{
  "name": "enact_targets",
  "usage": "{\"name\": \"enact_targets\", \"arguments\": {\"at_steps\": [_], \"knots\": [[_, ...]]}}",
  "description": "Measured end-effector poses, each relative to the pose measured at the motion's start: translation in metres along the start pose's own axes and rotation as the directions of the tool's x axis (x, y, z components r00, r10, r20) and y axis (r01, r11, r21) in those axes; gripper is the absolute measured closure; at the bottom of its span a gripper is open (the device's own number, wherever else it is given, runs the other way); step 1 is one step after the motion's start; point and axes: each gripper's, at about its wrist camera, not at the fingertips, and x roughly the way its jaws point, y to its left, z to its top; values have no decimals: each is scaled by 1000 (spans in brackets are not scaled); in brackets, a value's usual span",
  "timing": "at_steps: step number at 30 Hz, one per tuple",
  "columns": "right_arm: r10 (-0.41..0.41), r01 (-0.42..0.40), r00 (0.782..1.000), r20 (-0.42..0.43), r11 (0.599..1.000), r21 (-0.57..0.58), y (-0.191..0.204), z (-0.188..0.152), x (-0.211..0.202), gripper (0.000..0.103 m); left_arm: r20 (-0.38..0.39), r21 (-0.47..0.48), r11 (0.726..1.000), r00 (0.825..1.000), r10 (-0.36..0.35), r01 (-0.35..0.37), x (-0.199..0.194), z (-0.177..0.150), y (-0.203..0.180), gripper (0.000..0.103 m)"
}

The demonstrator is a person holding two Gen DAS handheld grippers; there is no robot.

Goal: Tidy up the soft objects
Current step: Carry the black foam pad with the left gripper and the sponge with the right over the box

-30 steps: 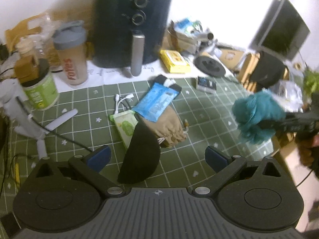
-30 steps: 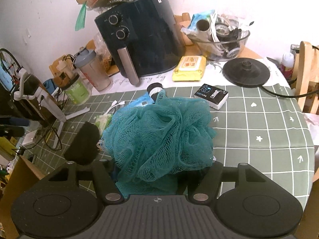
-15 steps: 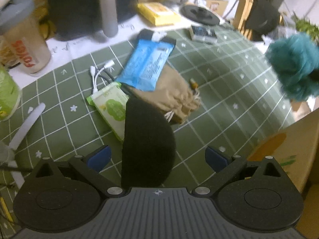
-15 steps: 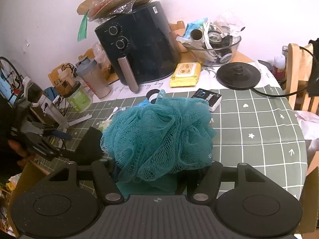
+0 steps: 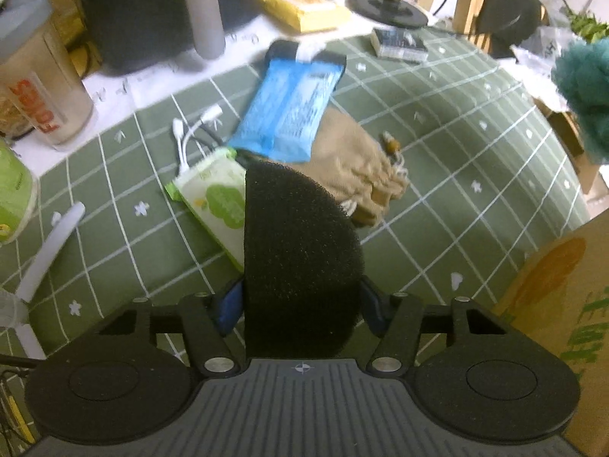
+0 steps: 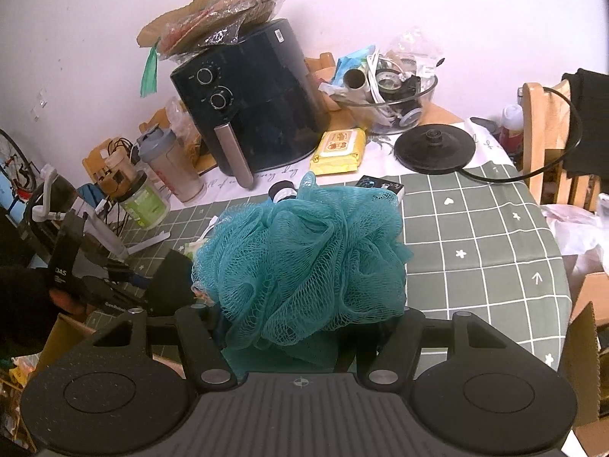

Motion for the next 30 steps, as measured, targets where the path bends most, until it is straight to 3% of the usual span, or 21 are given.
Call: {"name": "enact_targets", "arguments": {"at_steps": [10,21,30], "knots": [[-2,2,999,35,1000,-20,15,3,-18,38,115,-24,999,993,-33,37,-50,4,-10,45],[39,-34,996,79,997,-73,45,8,-46,38,255,-57,996,966,-47,64,-120,-1,-31,45],[98,-88,989,108,991,-98,76,6,-71,38,298,-81,992,952,-66,94,-170,-23,-55,45]]}}
